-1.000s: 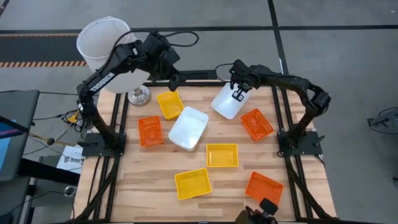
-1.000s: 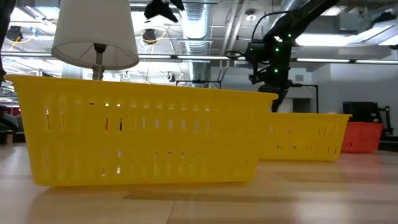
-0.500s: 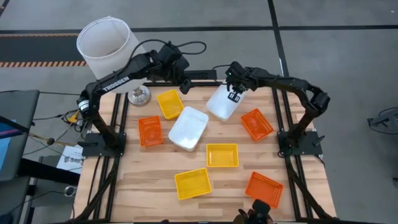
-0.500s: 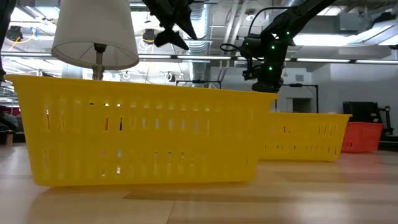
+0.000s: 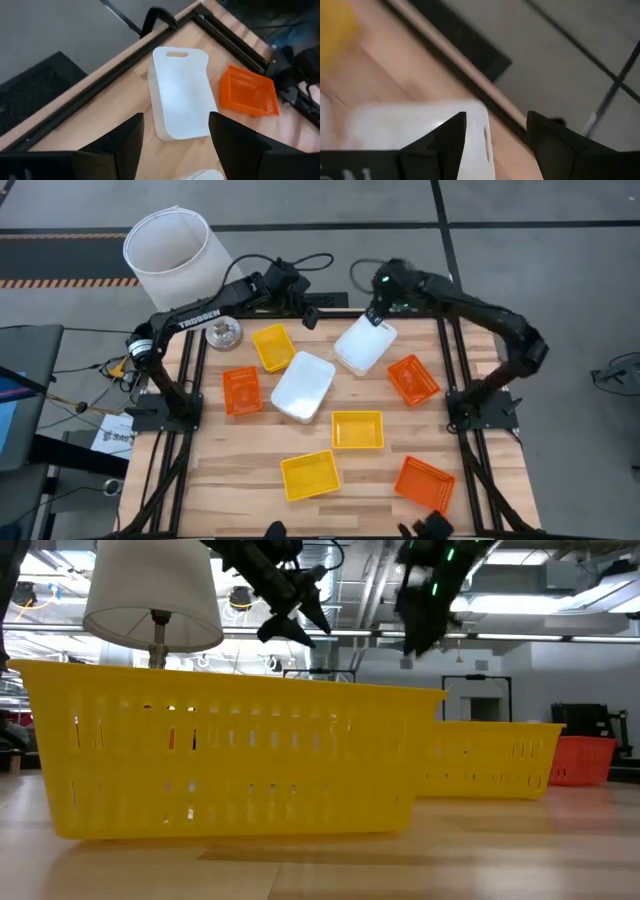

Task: Stack baskets by color
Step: Stack the top white bin on top of the bottom white bin

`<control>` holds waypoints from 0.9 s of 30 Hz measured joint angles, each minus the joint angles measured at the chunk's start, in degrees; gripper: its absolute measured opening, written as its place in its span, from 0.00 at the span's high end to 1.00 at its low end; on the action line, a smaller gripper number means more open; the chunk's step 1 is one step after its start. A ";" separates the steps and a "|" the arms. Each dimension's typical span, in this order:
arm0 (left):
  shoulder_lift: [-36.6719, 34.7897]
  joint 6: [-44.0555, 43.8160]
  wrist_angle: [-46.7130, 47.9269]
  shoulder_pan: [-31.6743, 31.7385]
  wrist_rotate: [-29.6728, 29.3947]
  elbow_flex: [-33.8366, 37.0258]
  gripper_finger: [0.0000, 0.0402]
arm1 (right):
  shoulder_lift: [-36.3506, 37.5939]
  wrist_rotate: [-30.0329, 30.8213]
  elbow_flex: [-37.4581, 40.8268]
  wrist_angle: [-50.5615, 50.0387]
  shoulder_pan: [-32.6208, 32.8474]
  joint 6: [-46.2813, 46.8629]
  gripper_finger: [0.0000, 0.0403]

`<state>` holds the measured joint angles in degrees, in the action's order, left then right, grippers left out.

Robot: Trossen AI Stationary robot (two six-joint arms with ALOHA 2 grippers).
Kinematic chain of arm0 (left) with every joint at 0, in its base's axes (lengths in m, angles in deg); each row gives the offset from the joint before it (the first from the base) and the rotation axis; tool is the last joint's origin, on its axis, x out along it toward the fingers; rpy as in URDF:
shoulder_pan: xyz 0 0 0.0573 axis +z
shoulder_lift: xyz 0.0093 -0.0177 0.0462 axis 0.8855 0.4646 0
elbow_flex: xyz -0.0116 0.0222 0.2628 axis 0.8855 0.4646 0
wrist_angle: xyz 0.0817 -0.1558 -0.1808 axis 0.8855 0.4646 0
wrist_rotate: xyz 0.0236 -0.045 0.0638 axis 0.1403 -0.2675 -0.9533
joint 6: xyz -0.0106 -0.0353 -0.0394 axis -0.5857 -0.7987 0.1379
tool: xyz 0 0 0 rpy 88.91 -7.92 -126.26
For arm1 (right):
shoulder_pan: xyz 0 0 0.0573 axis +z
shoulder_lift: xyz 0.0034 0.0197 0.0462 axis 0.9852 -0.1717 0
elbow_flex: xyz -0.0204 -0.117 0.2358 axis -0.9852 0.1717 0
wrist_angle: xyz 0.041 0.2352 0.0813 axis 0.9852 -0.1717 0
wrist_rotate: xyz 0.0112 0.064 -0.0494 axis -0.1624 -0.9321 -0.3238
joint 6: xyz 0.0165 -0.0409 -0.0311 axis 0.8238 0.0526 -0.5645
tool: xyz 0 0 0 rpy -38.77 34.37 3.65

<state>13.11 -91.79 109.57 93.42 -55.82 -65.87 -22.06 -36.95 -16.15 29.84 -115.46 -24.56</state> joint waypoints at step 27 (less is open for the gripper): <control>32.75 6.16 0.36 -5.71 -4.88 -21.37 0.47 | 16.56 0.18 -1.82 -3.48 22.91 17.60 0.44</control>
<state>45.86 -85.64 109.93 87.71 -60.70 -87.24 -5.50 -36.77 -17.98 26.36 -92.54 -6.96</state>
